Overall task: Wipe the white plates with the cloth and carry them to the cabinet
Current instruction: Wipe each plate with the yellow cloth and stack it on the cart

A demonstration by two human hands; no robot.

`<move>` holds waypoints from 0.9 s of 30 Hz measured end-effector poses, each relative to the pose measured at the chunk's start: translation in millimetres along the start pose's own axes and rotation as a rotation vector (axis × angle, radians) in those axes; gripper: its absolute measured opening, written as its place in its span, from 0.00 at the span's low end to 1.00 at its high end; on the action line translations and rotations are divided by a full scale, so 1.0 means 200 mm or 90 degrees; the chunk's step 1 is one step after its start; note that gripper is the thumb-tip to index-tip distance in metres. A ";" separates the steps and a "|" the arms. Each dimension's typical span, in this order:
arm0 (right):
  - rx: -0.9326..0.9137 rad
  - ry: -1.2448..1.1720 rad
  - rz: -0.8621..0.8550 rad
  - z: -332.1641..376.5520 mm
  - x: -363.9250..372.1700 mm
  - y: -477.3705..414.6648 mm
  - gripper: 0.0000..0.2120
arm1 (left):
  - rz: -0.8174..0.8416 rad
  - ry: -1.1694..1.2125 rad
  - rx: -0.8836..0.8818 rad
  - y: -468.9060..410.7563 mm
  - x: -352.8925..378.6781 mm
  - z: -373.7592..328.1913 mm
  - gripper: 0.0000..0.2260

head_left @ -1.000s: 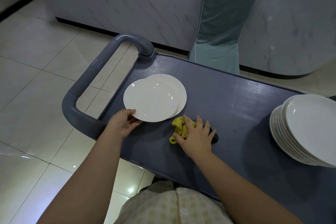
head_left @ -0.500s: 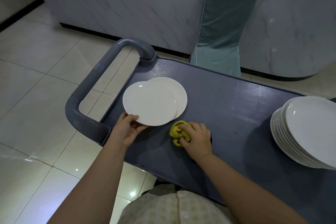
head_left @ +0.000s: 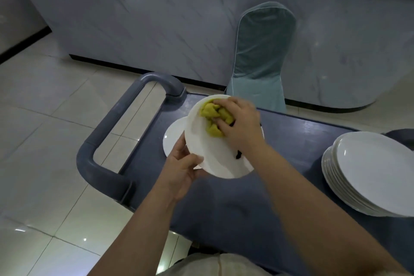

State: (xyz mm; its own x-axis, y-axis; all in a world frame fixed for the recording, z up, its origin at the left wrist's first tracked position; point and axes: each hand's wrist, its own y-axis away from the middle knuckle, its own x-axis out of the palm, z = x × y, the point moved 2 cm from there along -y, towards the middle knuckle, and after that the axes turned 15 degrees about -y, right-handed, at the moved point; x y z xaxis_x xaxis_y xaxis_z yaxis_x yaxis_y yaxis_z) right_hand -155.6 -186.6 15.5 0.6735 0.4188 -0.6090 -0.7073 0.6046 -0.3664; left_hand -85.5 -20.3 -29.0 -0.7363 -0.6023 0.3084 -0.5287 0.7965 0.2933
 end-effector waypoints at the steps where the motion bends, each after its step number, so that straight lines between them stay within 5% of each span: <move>1: 0.038 0.018 -0.033 -0.05 -0.07 -0.01 0.18 | -0.006 -0.001 0.008 -0.01 0.02 -0.01 0.31; 5: 0.040 0.044 -0.114 -0.09 -0.18 0.21 0.18 | -0.014 0.026 0.011 -0.05 0.08 -0.05 0.31; 8: -0.075 0.046 -0.023 -0.01 -0.08 0.29 0.18 | 0.032 0.016 -0.010 -0.08 0.18 -0.03 0.29; 15: 0.105 0.091 -0.067 -0.25 -0.18 0.05 0.17 | -0.016 0.000 -0.030 -0.12 0.15 0.02 0.31; 22: -0.087 0.050 -0.019 -0.10 -0.10 0.21 0.17 | 0.087 -0.034 -0.006 -0.10 0.25 0.02 0.28; 27: 0.067 0.067 -0.117 -0.21 -0.25 -0.02 0.17 | 0.059 -0.039 0.006 -0.09 0.25 -0.01 0.30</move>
State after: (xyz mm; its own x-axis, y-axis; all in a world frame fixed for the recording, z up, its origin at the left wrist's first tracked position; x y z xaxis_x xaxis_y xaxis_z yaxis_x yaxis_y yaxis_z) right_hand -195.1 -237.9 18.2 0.7590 0.2260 -0.6106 -0.5448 0.7340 -0.4055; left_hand -111.7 -65.9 -17.0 -0.8063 -0.5220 0.2781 -0.4611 0.8493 0.2571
